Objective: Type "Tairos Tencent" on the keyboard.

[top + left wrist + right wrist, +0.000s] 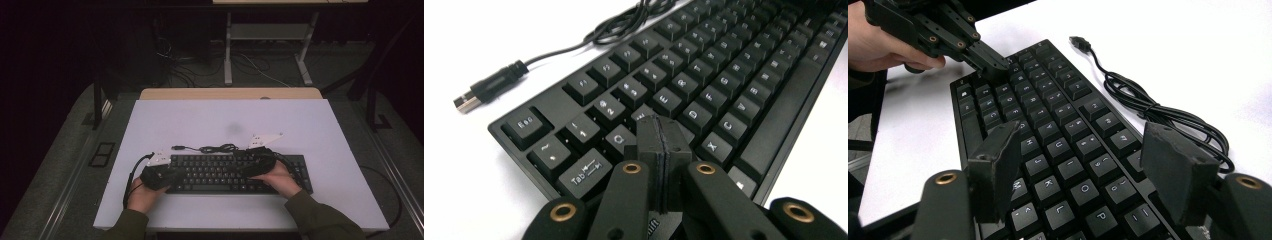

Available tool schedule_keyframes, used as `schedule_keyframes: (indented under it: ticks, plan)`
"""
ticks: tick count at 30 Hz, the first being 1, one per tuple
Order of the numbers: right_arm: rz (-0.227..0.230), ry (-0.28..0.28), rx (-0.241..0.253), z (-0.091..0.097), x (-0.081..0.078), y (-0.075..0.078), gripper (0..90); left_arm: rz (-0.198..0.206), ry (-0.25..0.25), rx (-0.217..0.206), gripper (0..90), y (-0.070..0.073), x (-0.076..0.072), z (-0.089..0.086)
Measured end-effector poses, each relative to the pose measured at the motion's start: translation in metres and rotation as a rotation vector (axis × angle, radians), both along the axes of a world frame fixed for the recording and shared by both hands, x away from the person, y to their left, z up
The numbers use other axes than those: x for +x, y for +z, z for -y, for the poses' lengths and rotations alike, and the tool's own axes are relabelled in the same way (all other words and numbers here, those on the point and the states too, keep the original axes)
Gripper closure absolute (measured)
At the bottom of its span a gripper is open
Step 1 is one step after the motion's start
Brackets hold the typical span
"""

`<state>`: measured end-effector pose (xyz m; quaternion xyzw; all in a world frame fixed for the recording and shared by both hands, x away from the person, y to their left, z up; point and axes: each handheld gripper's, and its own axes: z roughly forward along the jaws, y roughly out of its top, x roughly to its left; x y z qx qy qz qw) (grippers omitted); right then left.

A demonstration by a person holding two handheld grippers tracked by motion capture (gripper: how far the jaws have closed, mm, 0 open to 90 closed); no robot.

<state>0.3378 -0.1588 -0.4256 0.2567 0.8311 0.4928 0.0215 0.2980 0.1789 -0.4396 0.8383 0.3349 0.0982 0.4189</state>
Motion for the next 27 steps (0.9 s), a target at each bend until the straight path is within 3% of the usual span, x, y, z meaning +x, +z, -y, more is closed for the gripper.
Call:
schedule_keyframes:
  ticks: [13, 27]
  plan:
    - [-0.001, 0.0, 0.004, 0.001, 0.0, 0.001, 32.4, 0.01, 0.001, -0.002, 88.4, 0.004, -0.002, 0.0]
    - [0.0, -0.005, 0.009, 0.002, 0.001, 0.002, 33.3, 0.025, 0.004, -0.037, 75.6, 0.011, -0.004, 0.0]
